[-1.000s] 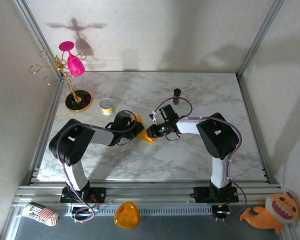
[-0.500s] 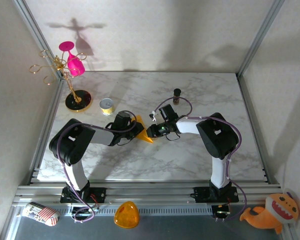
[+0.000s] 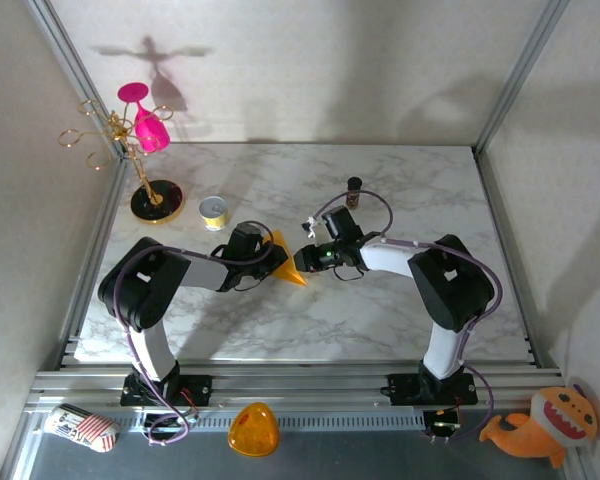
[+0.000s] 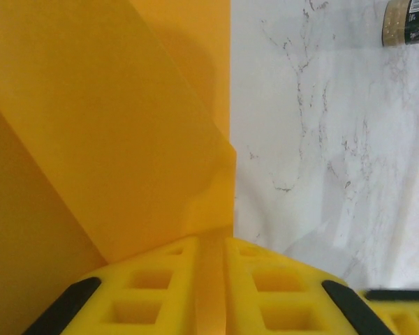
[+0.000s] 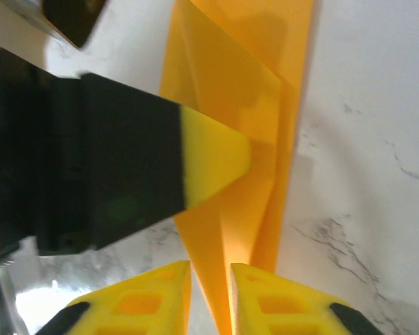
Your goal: Fold a paper plane with a square sheet of paper (pick it up from the middle)
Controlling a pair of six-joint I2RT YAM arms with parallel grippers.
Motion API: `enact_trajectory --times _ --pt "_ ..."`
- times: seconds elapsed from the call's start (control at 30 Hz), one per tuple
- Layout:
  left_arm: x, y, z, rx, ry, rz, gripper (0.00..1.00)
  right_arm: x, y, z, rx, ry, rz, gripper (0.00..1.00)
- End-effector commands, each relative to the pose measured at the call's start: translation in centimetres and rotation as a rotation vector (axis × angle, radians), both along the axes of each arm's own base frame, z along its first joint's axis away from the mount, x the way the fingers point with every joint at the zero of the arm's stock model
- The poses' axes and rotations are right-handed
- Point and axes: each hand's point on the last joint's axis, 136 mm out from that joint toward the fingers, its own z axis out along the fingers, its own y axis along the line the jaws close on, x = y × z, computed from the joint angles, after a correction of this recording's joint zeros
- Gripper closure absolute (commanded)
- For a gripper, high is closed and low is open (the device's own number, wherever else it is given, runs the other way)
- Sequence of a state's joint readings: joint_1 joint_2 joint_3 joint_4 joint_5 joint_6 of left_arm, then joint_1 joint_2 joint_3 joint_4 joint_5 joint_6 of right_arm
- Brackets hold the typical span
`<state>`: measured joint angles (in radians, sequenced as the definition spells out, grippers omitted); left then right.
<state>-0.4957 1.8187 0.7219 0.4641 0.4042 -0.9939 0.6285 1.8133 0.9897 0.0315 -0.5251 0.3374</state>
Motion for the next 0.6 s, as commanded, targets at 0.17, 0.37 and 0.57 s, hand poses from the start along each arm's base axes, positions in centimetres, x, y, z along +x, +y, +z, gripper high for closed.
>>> enact_trajectory --times 0.17,0.37,0.57 --pt "-2.0 1.9 -4.3 0.114 0.139 0.013 0.84 -1.6 1.6 -0.8 0.019 0.052 0.073 0.89" --pt "-2.5 2.2 -4.9 0.128 0.171 0.018 0.85 -1.9 1.4 -2.3 -0.006 0.085 0.079 0.91" --pt "-2.6 2.4 -5.1 0.135 0.185 0.025 0.85 -2.2 1.0 -3.5 -0.034 0.108 0.075 0.91"
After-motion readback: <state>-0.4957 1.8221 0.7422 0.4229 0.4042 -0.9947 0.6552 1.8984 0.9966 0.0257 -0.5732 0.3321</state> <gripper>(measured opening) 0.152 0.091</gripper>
